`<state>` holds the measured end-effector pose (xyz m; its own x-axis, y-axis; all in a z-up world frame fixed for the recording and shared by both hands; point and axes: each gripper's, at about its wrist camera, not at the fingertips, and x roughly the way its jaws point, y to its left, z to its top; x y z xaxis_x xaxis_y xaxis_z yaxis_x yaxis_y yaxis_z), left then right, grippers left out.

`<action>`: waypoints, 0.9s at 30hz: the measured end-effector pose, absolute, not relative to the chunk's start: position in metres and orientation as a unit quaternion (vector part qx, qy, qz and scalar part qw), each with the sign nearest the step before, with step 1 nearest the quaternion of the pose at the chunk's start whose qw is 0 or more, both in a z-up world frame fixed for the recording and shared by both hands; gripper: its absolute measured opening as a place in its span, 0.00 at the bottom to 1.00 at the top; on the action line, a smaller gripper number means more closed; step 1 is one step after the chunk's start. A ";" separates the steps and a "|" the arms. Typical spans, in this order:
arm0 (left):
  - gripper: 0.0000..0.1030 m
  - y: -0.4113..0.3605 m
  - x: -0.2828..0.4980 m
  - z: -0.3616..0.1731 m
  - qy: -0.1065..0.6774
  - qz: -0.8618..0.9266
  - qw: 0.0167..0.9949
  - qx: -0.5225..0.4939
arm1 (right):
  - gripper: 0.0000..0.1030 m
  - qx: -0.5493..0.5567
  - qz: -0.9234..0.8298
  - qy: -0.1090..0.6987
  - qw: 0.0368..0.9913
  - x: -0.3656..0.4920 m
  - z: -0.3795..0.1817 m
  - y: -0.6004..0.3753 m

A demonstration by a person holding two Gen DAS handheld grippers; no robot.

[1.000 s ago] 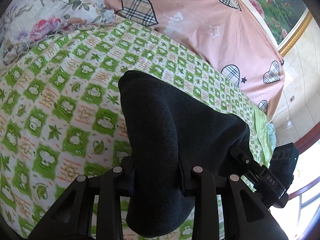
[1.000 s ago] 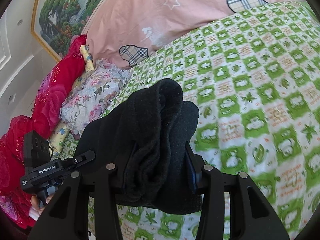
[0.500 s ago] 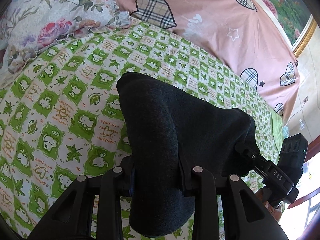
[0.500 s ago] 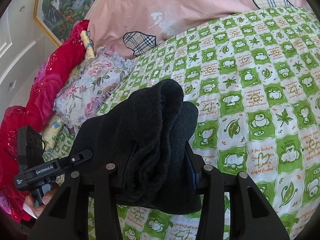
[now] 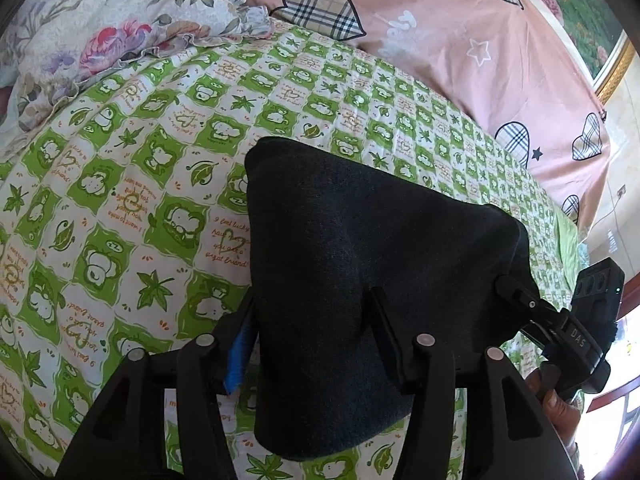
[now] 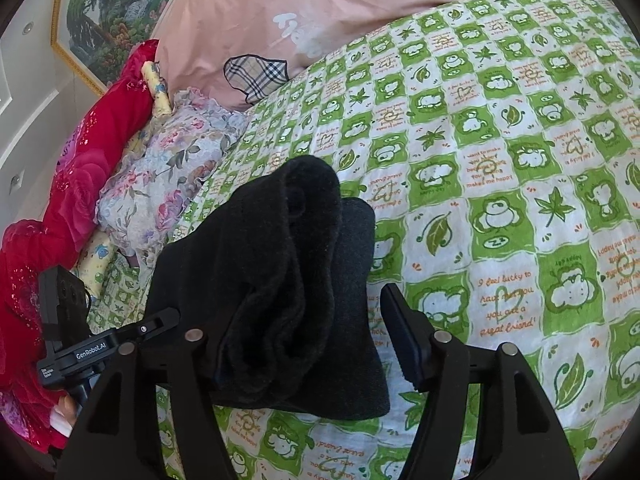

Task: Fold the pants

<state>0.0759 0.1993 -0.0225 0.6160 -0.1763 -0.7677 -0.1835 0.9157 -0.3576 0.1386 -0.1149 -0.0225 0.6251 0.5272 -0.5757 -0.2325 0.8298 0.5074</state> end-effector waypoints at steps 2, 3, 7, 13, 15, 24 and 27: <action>0.58 0.199 0.074 -0.021 0.438 0.007 0.877 -0.198 | 0.67 0.195 0.213 0.373 0.882 0.136 -0.021 -0.117; 0.59 0.199 0.072 -0.021 0.438 0.008 0.877 -0.195 | 0.67 0.197 0.212 0.371 0.882 0.135 -0.021 -0.120; 0.64 0.200 0.067 -0.020 0.439 0.014 0.878 -0.190 | 0.69 0.199 0.203 0.366 0.886 0.130 -0.018 -0.126; 0.69 0.199 0.054 -0.017 0.439 0.026 0.879 -0.184 | 0.70 0.196 0.194 0.356 0.893 0.115 -0.011 -0.129; 0.69 0.196 0.048 -0.014 0.438 0.032 0.882 -0.172 | 0.71 0.186 0.191 0.353 0.897 0.110 -0.007 -0.126; 0.75 0.178 0.028 -0.007 0.432 0.042 0.891 -0.134 | 0.81 0.147 0.195 0.330 0.912 0.085 0.007 -0.113; 0.75 0.171 0.023 -0.005 0.429 0.046 0.894 -0.121 | 0.83 0.124 0.201 0.324 0.916 0.077 0.010 -0.105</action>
<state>0.0234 0.1714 -0.0049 0.6271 -0.0223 -0.7786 -0.1852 0.9666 -0.1769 0.0772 -0.1047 0.0100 0.7094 0.4485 -0.5437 -0.2882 0.8886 0.3569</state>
